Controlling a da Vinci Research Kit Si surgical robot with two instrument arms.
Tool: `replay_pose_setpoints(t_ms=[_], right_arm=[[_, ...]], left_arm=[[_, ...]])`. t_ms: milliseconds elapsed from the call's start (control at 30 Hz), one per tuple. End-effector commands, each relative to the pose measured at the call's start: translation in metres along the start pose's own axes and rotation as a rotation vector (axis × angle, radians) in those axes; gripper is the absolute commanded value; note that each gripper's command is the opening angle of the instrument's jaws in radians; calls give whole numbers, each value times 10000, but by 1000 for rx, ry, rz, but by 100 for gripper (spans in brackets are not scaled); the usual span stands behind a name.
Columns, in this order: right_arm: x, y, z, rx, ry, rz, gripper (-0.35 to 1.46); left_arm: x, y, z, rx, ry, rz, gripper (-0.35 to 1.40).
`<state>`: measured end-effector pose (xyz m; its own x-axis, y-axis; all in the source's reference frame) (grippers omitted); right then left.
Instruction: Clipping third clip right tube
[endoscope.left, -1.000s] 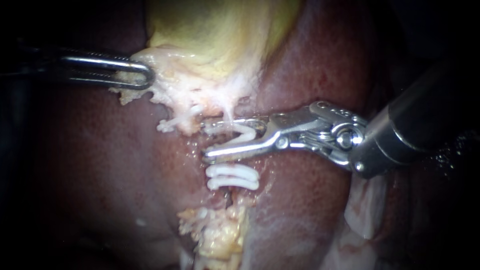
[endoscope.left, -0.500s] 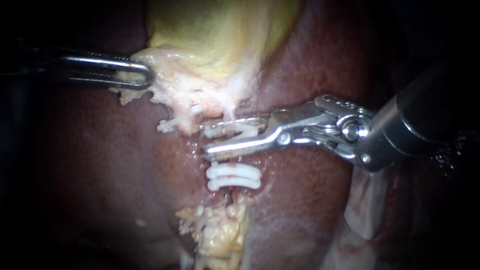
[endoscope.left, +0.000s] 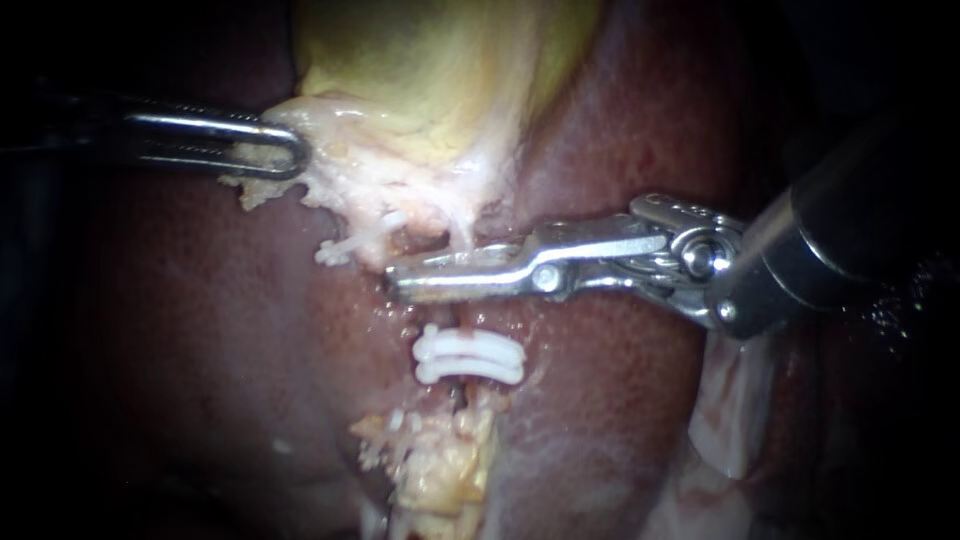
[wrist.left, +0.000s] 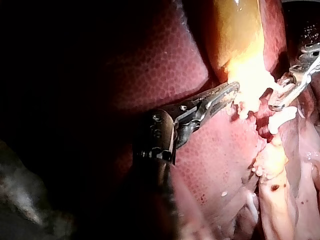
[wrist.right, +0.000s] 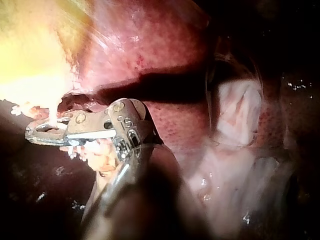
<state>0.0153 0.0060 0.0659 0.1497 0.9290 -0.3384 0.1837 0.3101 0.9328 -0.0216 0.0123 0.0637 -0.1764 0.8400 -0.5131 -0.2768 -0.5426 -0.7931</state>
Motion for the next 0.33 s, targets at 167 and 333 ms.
replay_pose_setpoints(t_ms=[167, 333], right_arm=[[-2, 3, 0, 0, -1, -3, -35], [-3, 4, 0, 0, -2, -4, -35]], left_arm=[[0, 0, 0, 0, 0, 0, -35], [0, 0, 0, 0, 0, 0, -35]])
